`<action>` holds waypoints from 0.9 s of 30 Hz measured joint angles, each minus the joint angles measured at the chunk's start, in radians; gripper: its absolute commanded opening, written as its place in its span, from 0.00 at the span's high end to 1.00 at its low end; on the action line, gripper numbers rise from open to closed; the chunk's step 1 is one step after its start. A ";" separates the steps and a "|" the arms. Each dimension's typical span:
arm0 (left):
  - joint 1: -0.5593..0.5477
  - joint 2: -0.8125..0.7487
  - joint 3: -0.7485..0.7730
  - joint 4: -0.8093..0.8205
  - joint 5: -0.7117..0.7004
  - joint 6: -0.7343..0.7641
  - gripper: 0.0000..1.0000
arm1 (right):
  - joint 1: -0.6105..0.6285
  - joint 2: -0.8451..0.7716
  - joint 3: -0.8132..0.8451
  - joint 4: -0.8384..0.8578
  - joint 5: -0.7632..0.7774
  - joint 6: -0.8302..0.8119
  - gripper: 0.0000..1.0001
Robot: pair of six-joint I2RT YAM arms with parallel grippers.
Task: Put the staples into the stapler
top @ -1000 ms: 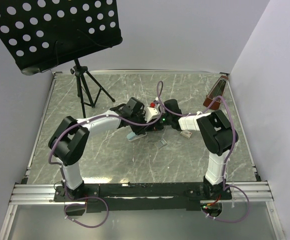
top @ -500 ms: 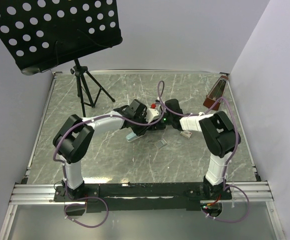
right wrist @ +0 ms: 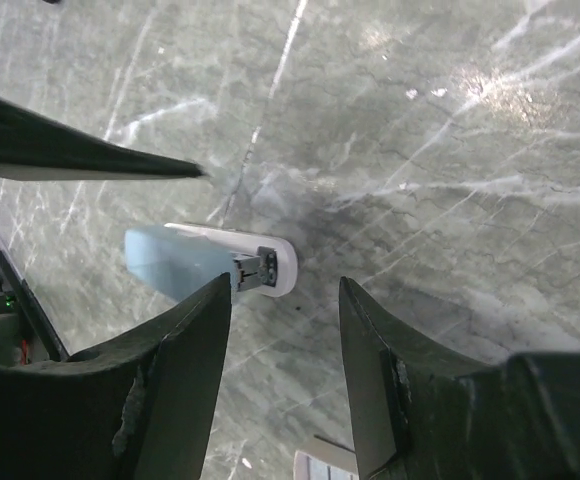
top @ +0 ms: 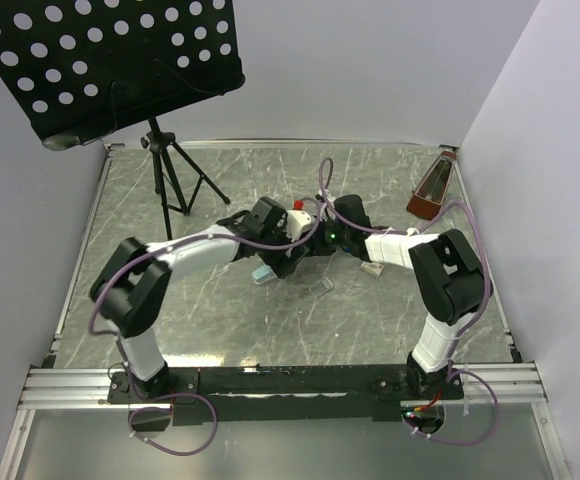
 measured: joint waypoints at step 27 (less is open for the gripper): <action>0.179 -0.964 -0.389 0.142 -0.330 -0.203 0.01 | 0.084 0.076 0.070 -0.105 -0.052 -0.005 0.52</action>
